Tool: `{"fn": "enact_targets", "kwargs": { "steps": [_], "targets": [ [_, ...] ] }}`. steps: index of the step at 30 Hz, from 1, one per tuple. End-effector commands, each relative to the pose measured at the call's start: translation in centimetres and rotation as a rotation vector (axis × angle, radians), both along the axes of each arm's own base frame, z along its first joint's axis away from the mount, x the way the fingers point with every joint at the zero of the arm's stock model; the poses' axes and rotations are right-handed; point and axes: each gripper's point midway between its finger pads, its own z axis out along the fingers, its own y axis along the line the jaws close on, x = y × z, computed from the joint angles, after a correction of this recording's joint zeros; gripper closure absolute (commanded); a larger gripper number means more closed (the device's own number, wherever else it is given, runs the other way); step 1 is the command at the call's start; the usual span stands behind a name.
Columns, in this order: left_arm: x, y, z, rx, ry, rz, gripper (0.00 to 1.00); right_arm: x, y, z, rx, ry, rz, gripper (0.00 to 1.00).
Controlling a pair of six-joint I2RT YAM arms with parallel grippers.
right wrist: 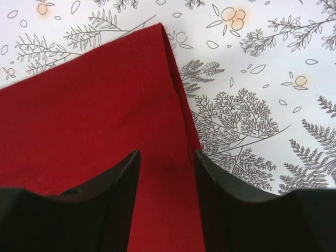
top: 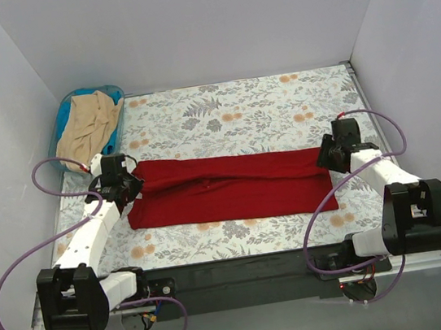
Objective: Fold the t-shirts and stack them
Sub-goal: Fold the tshirt
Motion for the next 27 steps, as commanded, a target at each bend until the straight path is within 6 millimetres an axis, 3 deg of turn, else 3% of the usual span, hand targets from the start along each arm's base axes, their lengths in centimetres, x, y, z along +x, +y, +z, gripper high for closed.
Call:
{"fn": "enact_targets", "kwargs": {
  "steps": [1,17,25,27],
  "targets": [
    [-0.1,0.1,0.1,-0.003,-0.004,0.001,1.00,0.0,0.1,0.2,0.017,-0.016,-0.028,0.48],
    [1.1,-0.4,1.2,-0.009,-0.028,-0.031,1.00,-1.6,0.1,-1.0,0.041,0.025,-0.074,0.52],
    [1.4,-0.5,1.3,-0.009,-0.033,-0.038,1.00,-1.6,0.2,-1.2,0.050,0.033,-0.090,0.52],
    [1.4,-0.5,1.2,-0.011,-0.033,-0.038,1.00,-1.2,0.2,-1.0,0.055,0.027,-0.092,0.56]
  ]
}}
